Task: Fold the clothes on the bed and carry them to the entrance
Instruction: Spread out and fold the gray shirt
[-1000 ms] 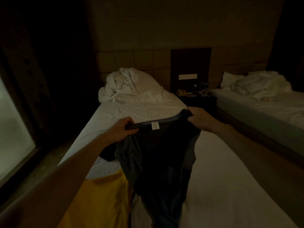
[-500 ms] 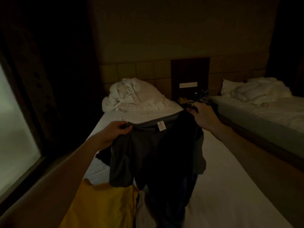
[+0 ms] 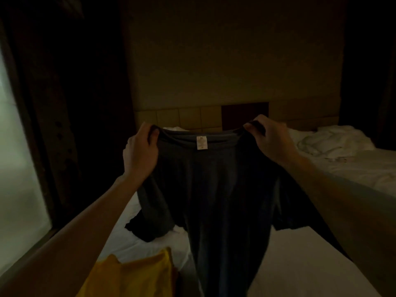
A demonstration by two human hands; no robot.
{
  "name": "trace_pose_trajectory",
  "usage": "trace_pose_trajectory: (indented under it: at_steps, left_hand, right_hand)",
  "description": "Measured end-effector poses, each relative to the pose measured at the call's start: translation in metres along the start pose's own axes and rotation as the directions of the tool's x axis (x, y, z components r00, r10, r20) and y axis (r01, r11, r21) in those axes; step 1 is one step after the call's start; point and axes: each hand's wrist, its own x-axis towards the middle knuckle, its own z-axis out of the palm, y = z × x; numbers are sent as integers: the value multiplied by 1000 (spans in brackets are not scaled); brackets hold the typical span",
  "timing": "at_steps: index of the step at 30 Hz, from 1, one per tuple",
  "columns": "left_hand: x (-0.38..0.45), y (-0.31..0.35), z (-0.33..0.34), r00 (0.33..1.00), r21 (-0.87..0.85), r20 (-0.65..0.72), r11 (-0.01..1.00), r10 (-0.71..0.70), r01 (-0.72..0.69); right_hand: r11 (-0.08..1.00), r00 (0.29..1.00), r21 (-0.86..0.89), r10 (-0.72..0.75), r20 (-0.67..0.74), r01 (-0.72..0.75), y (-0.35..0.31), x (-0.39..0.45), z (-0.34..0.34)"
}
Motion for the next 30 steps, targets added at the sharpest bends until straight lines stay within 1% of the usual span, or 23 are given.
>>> trace_pose_trajectory:
  at_steps: [1,3,7,10,13,15,16,18,20,22,24,25,28,30]
  left_hand:
    - [2,2,-9,998,65,-19,996,61,-60]
    - [9,4,-24,988,137,-51,981,143,-135]
    - [22,10,-39,955,183,-144,955,260,-233]
    - [30,12,-37,947,164,-180,958,265,-237]
    - [39,2,-20,957,166,-165,963,240,-213]
    - [44,-9,4,971,199,-99,960,218,-196]
    - [47,-17,20,976,219,-40,955,216,-202]
    - [49,-36,56,971,273,102,933,214,-235]
    - [45,-60,98,943,324,280,906,182,-272]
    - [34,-91,144,891,306,440,915,109,-263]
    - [17,-129,194,838,282,545,936,24,-210]
    - [5,-149,220,804,295,594,938,-29,-184]
    - [-45,-214,300,685,358,703,928,-194,-104]
    - [-88,-252,347,622,359,739,933,-259,-38]
  right_hand:
    - [999,999,-21,-34,-40,33,-1,5,-8]
    - [995,991,-47,-92,-100,87,-1,13,-21]
    - [983,972,-60,-181,-153,174,-2,29,-30]
    - [976,960,-53,-216,-177,210,0,41,-27]
    - [984,976,-10,-175,-131,176,14,53,-14]
    - [989,989,16,-143,-46,144,29,58,5]
    - [993,993,12,-121,7,121,38,59,17]
    - [998,991,-12,-56,119,58,62,61,47]
    - [998,966,-59,38,257,-23,91,58,85]
    - [987,913,-128,139,384,-97,124,47,131]
    - [974,854,-171,213,475,-148,155,29,180]
    - [966,813,-188,252,524,-178,170,17,207]
    - [942,693,-244,336,638,-232,215,-29,286]
    - [921,626,-295,388,676,-253,246,-67,340]
